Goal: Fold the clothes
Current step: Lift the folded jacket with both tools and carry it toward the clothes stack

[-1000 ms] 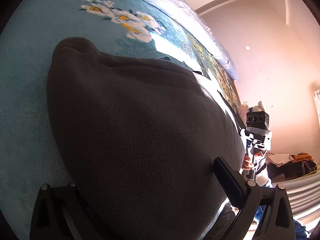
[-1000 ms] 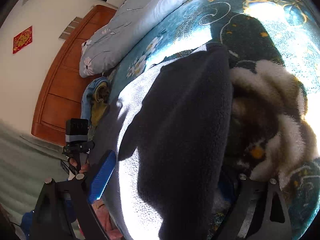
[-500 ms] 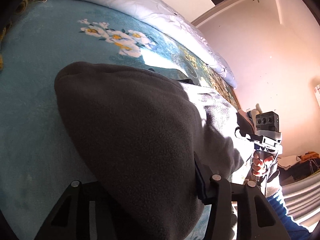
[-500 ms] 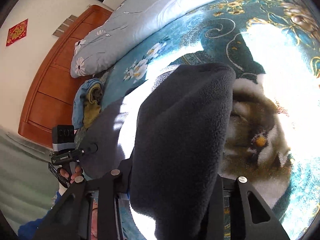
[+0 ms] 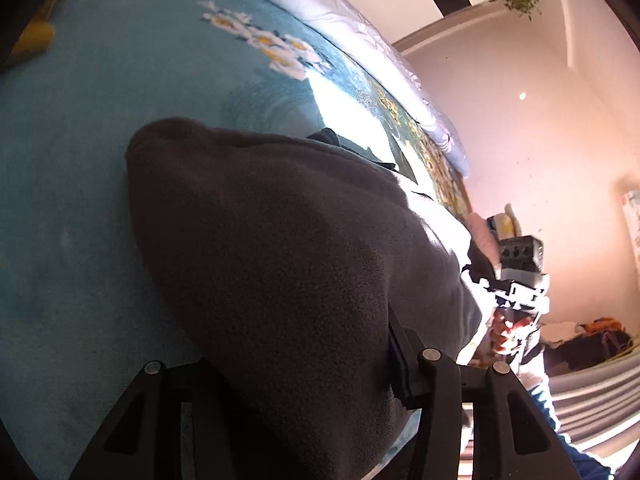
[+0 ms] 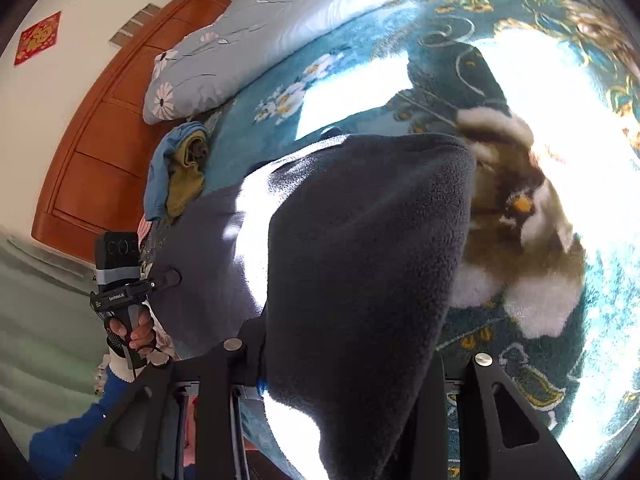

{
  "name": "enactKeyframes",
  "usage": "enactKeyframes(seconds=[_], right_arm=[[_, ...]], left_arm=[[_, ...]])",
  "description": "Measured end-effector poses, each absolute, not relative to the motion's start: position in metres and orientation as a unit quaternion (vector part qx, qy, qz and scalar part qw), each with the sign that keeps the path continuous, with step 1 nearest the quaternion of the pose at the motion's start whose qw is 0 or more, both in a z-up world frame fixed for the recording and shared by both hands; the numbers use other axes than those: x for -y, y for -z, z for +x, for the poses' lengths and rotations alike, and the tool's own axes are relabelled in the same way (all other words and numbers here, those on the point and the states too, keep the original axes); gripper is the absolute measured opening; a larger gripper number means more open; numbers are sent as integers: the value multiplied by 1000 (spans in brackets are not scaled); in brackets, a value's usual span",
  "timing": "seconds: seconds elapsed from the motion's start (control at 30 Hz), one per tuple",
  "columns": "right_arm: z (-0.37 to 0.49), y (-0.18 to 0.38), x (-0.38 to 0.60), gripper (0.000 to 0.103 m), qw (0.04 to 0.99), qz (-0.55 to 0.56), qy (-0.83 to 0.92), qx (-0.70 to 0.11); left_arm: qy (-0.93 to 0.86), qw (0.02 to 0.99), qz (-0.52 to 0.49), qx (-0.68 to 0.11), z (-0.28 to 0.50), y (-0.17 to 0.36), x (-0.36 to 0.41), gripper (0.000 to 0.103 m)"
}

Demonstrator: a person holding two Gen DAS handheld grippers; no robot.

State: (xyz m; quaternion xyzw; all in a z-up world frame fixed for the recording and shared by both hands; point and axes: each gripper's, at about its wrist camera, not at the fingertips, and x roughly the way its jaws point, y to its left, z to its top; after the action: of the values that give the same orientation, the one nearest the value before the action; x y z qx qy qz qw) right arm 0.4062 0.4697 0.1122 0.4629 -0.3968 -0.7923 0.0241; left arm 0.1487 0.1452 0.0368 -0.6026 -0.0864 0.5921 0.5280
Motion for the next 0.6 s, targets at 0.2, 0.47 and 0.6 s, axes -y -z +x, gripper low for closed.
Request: enactKeyframes(seconds=[0.2, 0.47, 0.6], right_arm=[[408, -87, -481, 62, 33, 458, 781, 424], [406, -81, -482, 56, 50, 442, 779, 441], [407, -99, -480, 42, 50, 443, 781, 437]], left_arm=[[-582, 539, -604, 75, 150, -40, -149, 66], [-586, 529, -607, 90, 164, -49, -144, 58], [-609, 536, -580, 76, 172, -77, -143, 51]])
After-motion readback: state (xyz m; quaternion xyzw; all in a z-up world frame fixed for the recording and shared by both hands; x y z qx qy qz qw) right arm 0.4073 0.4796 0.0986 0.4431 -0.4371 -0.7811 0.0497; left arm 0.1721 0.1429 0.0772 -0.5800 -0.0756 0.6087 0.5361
